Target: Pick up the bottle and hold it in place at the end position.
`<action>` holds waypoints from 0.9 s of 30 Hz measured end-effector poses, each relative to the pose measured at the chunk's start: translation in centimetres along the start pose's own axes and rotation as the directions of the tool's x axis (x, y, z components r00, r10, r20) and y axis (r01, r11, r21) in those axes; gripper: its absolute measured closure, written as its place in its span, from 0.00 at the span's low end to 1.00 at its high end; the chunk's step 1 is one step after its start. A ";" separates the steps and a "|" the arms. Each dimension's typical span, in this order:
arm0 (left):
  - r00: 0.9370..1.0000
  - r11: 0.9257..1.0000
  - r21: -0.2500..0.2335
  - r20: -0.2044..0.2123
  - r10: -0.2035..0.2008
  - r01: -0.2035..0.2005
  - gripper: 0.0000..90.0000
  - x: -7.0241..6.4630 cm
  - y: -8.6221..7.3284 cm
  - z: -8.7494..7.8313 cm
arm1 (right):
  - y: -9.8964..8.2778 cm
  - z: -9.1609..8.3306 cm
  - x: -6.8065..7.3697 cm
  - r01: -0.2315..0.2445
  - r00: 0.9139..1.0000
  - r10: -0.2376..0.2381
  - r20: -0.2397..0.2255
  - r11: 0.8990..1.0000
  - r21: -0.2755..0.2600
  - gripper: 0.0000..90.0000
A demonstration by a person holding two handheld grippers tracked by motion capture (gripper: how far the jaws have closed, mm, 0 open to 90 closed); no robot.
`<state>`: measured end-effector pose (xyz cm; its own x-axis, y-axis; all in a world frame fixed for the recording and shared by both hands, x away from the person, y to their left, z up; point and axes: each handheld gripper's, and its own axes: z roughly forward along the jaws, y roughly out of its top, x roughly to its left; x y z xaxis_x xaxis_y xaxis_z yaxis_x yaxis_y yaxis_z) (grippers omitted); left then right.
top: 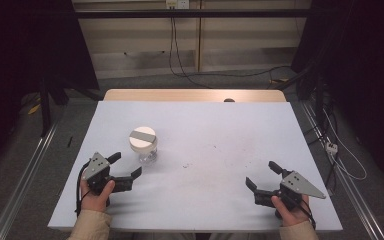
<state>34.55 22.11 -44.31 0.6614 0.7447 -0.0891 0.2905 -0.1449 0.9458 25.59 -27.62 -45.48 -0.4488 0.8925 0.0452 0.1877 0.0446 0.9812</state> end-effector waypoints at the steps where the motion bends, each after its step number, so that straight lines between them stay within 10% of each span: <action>1: 1.000 1.000 0.000 0.001 0.003 -0.003 0.05 0.0 0.0 0.0 | 0.0 0.0 0.0 -0.001 1.000 0.001 0.000 1.000 -0.001 0.03; 27: 0.998 0.999 0.038 -0.055 0.008 -0.006 0.05 -0.8 0.7 2.1 | 0.0 0.0 -0.1 0.000 1.000 0.000 0.007 1.000 -0.002 0.03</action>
<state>35.70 20.08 -44.23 0.6247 0.7782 -0.0646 0.3128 -0.1736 0.9338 25.58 -27.70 -45.49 -0.4429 0.8955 0.0442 0.1861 0.0437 0.9816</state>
